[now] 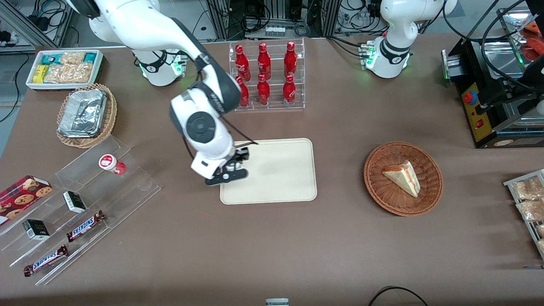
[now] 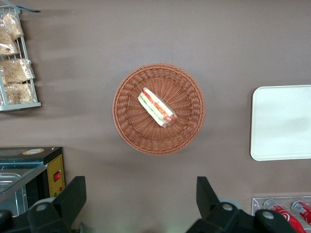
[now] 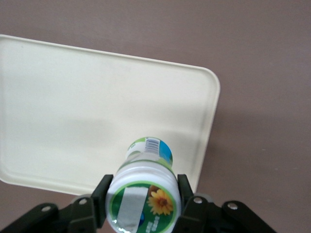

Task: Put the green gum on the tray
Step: 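Lift the gum jar and carry it over the cream tray, then lower the held gum jar onto the cream tray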

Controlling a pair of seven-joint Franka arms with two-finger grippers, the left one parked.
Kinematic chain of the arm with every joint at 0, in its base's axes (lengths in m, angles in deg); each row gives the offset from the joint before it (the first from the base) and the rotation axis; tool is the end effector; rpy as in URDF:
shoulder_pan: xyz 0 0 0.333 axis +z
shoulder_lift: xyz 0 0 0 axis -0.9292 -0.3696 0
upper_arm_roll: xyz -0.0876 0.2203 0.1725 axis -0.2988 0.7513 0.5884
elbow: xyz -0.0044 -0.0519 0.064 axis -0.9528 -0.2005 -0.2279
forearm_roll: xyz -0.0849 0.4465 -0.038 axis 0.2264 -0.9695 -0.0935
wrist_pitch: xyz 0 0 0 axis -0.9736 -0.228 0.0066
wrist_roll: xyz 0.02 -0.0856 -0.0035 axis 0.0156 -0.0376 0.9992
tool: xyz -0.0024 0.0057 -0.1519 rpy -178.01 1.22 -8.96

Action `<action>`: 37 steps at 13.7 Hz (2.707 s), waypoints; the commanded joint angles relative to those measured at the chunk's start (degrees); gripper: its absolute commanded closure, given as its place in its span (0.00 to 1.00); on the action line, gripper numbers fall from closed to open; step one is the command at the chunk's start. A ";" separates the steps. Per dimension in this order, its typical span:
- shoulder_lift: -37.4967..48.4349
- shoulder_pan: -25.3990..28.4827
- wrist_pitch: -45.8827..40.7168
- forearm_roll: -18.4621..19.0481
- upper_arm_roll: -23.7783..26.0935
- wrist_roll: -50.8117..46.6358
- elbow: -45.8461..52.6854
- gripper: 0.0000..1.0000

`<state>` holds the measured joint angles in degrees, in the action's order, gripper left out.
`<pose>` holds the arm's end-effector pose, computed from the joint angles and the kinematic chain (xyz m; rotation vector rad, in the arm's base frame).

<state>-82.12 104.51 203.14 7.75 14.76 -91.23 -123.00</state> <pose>0.5876 0.4187 0.2471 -3.0901 -0.2332 0.1353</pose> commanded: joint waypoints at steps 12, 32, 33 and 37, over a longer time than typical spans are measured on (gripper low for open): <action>-12.79 5.46 12.91 -0.73 -0.76 -7.64 4.85 1.00; -13.23 5.99 12.74 0.41 -0.94 -6.33 5.64 0.00; -12.45 5.81 11.34 0.41 -0.94 -5.72 5.55 0.00; -7.97 5.11 4.67 0.41 -1.20 -2.56 5.29 0.00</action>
<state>-92.91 109.91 212.06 7.90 13.81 -95.63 -117.83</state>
